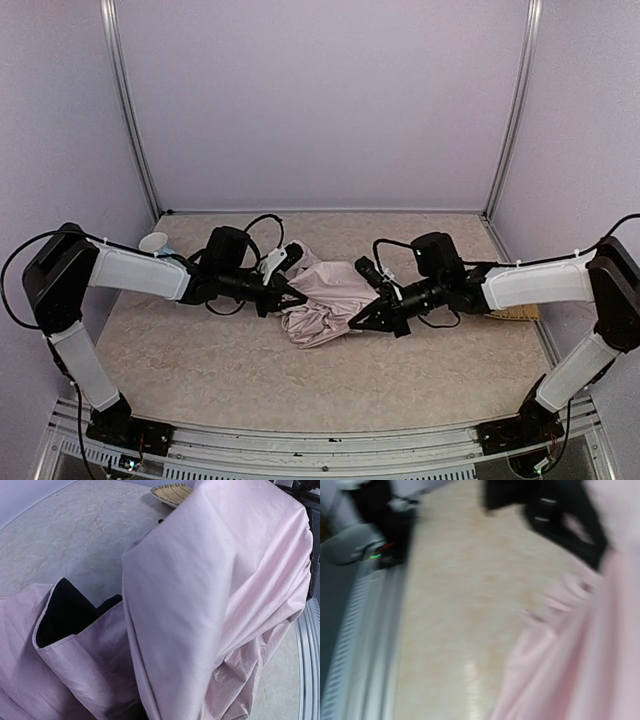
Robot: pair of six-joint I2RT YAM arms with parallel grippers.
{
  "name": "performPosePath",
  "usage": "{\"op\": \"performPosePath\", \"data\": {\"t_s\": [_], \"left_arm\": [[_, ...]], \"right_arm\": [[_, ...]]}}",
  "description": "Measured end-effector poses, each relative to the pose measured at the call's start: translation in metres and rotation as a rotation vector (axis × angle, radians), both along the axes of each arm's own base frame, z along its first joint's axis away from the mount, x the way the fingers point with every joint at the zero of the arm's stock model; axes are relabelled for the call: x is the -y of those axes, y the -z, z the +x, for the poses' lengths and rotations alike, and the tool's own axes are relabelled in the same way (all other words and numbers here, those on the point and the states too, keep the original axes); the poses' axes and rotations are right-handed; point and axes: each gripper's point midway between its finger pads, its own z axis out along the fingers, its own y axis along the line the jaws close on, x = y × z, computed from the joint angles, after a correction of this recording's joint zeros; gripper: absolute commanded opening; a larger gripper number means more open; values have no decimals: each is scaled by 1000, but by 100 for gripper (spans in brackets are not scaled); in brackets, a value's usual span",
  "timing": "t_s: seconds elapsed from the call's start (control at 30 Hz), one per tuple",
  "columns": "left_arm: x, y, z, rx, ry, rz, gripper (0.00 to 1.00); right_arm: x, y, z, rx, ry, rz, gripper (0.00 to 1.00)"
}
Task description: Put away the umbrella
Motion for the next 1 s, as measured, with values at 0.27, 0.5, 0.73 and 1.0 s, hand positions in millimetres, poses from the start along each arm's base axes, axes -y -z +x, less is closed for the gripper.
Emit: {"op": "performPosePath", "data": {"t_s": [0.27,0.5,0.73,1.0], "left_arm": [[14,29,-13,-69,108,76,0],[38,47,-31,-114,269,92,0],[41,61,-37,-147,361,79,0],[41,67,-39,-148,398,80,12]], "right_arm": [[-15,-7,-11,-17,-182,45,0],[-26,-29,14,121,-124,82,0],[-35,-10,88,101,71,35,0],[-42,72,133,-84,187,-71,0]]}}
